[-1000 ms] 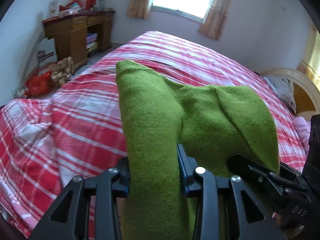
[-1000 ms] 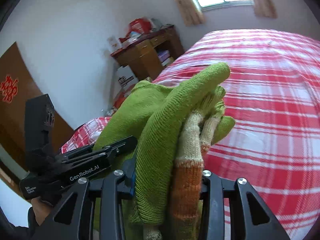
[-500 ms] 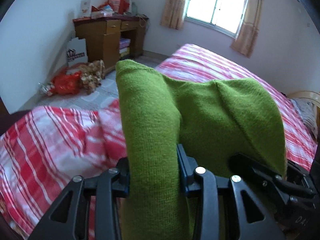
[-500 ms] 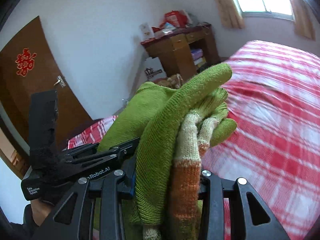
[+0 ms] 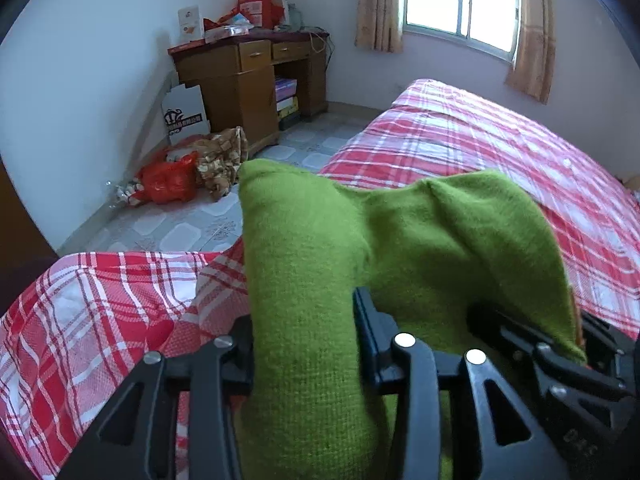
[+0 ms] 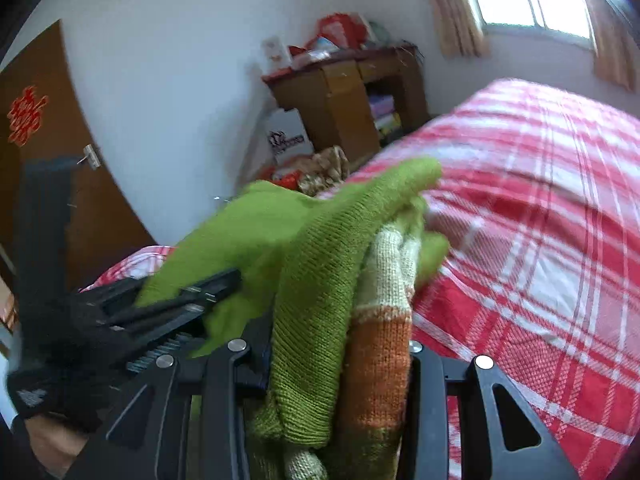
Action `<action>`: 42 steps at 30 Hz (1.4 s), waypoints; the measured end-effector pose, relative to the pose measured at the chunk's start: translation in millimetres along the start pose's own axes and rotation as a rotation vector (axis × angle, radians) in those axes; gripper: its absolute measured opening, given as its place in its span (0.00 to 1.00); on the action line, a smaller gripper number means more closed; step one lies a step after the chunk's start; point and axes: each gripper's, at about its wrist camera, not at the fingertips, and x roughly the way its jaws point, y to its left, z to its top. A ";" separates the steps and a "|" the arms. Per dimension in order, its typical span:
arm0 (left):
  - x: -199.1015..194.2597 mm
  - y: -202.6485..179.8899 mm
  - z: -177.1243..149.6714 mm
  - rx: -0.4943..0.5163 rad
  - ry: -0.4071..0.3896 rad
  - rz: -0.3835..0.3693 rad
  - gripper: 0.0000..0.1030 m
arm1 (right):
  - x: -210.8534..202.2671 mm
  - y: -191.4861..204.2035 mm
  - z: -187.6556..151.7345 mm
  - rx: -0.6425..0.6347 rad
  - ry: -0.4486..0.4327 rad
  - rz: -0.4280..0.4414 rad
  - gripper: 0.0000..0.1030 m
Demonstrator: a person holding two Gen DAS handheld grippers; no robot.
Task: Fold small clothes
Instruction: 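Lift the folded green sweater with both grippers and carry it across the bed, then lower the sweater onto the bedspread and open both grippers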
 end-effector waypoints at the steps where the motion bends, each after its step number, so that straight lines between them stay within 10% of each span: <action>1: 1.3 -0.2 -1.1 0.008 0.004 0.008 0.45 | 1.9 -5.5 -0.5 0.029 0.005 0.012 0.38; 8: 6.5 54.2 -1.5 -0.260 0.132 -0.172 0.79 | -10.8 -37.4 -7.5 0.234 0.039 0.077 0.58; 14: -45.4 88.9 -29.6 -0.300 0.087 -0.307 0.83 | -75.3 -15.7 -27.6 0.148 -0.063 0.010 0.67; 21: -44.3 65.5 -59.0 -0.283 0.167 -0.349 0.88 | -55.1 0.7 -64.1 0.103 0.085 0.009 0.75; 23: -39.9 62.3 -59.1 -0.296 0.177 -0.354 0.86 | -54.4 4.3 -72.3 0.102 0.073 -0.013 0.72; 28: -51.6 47.3 -55.8 -0.229 0.168 -0.312 0.59 | -59.2 5.1 -73.5 0.191 0.110 0.037 0.23; 42: -66.2 33.8 -67.6 -0.098 0.155 -0.136 0.63 | -70.2 -8.2 -94.6 0.315 0.102 0.068 0.23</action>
